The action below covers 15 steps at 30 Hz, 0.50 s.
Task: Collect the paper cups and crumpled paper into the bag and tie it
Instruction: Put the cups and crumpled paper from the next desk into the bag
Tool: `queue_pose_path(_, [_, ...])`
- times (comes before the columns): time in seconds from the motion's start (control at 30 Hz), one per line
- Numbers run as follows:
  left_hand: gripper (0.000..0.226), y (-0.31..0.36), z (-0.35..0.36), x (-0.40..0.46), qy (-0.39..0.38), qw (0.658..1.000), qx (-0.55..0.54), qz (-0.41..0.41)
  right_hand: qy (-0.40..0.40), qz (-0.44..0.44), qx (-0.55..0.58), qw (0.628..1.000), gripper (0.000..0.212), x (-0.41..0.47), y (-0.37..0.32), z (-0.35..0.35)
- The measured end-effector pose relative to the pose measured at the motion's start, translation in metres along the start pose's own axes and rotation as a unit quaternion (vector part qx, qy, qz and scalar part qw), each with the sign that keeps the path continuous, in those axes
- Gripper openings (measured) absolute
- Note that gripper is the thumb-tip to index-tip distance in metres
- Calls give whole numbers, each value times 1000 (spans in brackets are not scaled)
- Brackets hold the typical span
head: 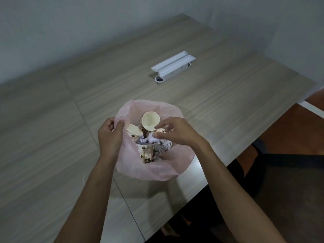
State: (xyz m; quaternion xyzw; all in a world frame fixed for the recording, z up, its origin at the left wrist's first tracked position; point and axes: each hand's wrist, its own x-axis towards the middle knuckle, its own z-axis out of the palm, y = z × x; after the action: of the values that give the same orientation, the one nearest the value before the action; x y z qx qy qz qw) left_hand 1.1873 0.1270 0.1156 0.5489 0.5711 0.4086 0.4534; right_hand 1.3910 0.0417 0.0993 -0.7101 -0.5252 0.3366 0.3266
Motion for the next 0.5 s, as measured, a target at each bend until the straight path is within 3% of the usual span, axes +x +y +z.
queue_pose_path(0.03, [19,0,-3,0,3,1000,3,6,27,-5,-14,1000,38,-2,3,4])
queue_pose_path(0.07, [20,0,-7,-1,7,1000,6,9,103,-1,-30,994,41,-4,8,6])
queue_pose_path(0.13, [20,-1,-15,-1,20,1000,8,9,226,69,-91,967,56,-6,19,7])
queue_pose_path(0.2, [16,-3,-24,1,32,999,2,5,198,198,-133,951,66,-9,29,4])
queue_pose_path(0.27, [6,-4,-32,3,38,999,6,5,135,251,-115,952,31,-13,33,1])
queue_pose_path(0.3, [1,-3,-36,3,40,999,10,9,137,241,-102,955,7,-14,33,-1])
queue_pose_path(0.37, [4,1,-45,5,48,998,15,22,188,188,-88,960,14,-13,26,-8])
queue_pose_path(0.5, [6,15,-63,9,77,996,-10,47,328,81,7,941,7,-14,-21,-34])
